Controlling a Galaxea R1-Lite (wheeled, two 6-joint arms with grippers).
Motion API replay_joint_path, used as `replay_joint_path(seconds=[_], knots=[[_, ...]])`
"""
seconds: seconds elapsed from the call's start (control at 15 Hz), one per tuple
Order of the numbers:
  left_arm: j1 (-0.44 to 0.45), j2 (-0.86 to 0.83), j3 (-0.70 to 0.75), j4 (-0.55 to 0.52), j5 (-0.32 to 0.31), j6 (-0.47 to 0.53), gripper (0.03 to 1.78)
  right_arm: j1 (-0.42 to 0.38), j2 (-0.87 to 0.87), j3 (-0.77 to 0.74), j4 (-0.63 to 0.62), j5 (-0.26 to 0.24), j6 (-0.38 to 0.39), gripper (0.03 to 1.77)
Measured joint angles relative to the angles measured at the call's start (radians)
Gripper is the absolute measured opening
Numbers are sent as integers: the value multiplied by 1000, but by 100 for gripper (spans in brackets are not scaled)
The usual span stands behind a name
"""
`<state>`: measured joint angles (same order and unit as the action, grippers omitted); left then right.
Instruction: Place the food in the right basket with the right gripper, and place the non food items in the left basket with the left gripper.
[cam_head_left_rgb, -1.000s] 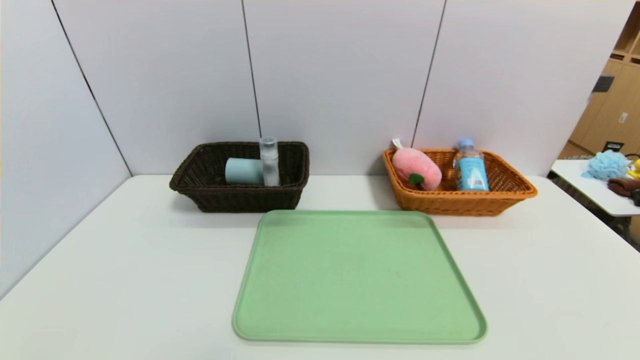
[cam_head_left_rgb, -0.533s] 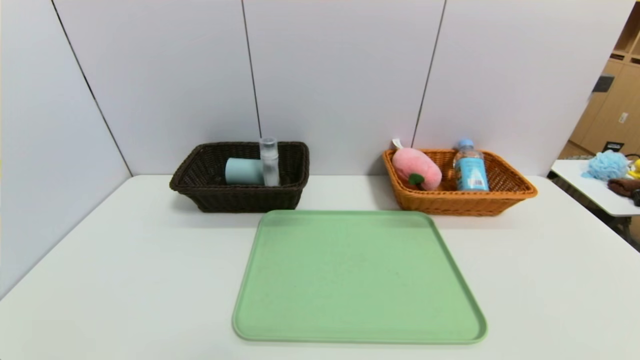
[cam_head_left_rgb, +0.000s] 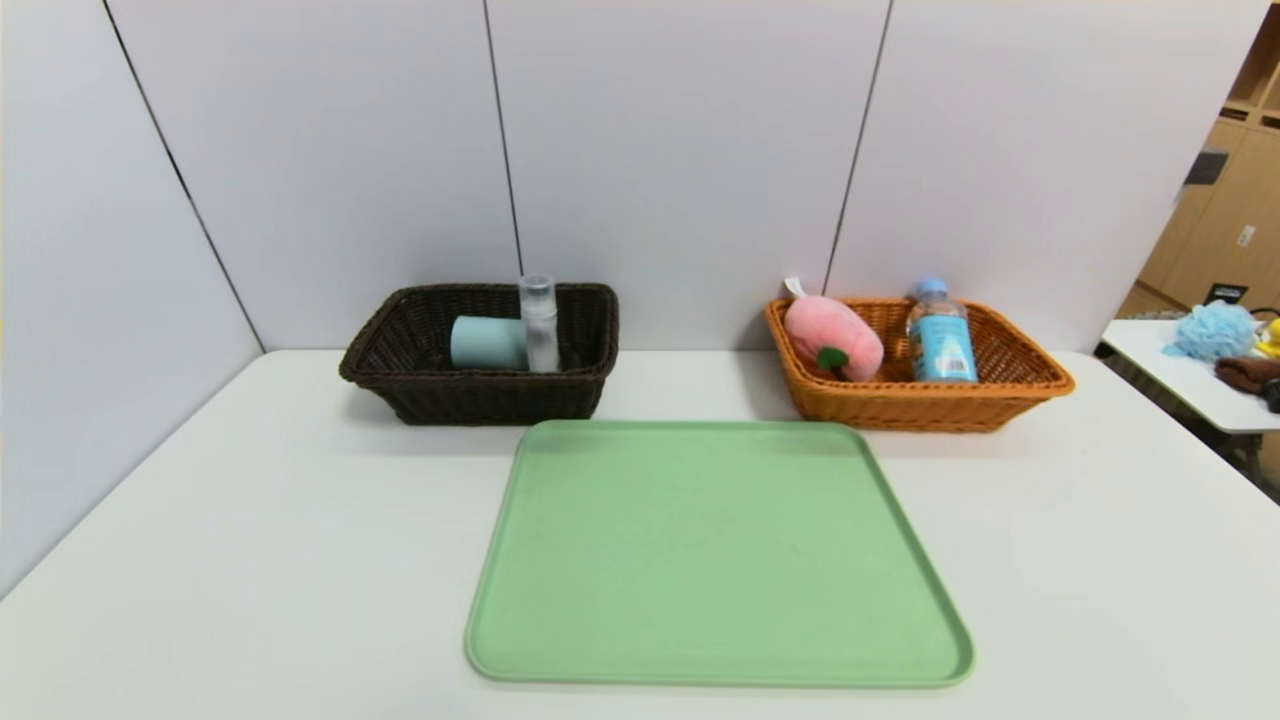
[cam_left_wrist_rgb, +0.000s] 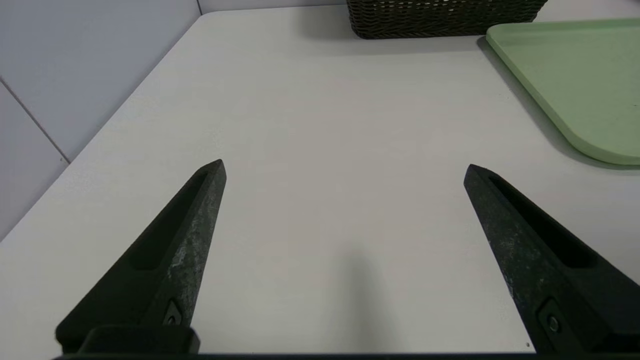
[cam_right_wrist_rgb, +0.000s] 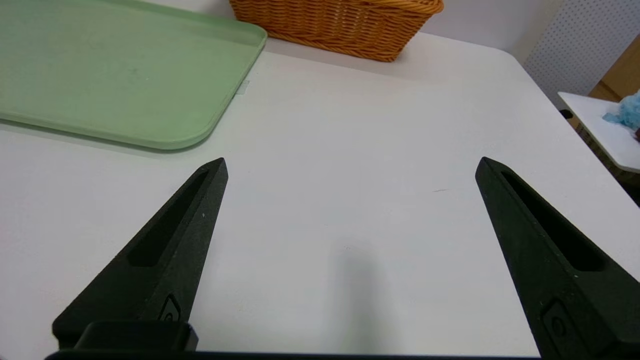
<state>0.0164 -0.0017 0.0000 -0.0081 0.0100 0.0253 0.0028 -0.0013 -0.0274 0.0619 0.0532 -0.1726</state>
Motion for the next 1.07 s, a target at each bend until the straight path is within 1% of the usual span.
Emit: replay_joint_path(seconds=[0.07,0.2,0.27,0.4,0.53,1.07], knots=[[0,0,0,-2,3,-32,169,0,0,-1,5,-2,27,171],[-1,0,0,-7,24,-110,169,0,1,-10,37,-27,123,171],[-1,0,0,-8,26,-118,169,0,2,-14,48,-34,150,171],[-1,0,0,-8,26,-120,169,0,1,-17,43,-50,178,171],[-1,0,0,-10,27,-119,169,0,1,-13,26,-57,192,171],[-1,0,0,-10,26,-120,169,-1,1,-8,16,-58,194,171]])
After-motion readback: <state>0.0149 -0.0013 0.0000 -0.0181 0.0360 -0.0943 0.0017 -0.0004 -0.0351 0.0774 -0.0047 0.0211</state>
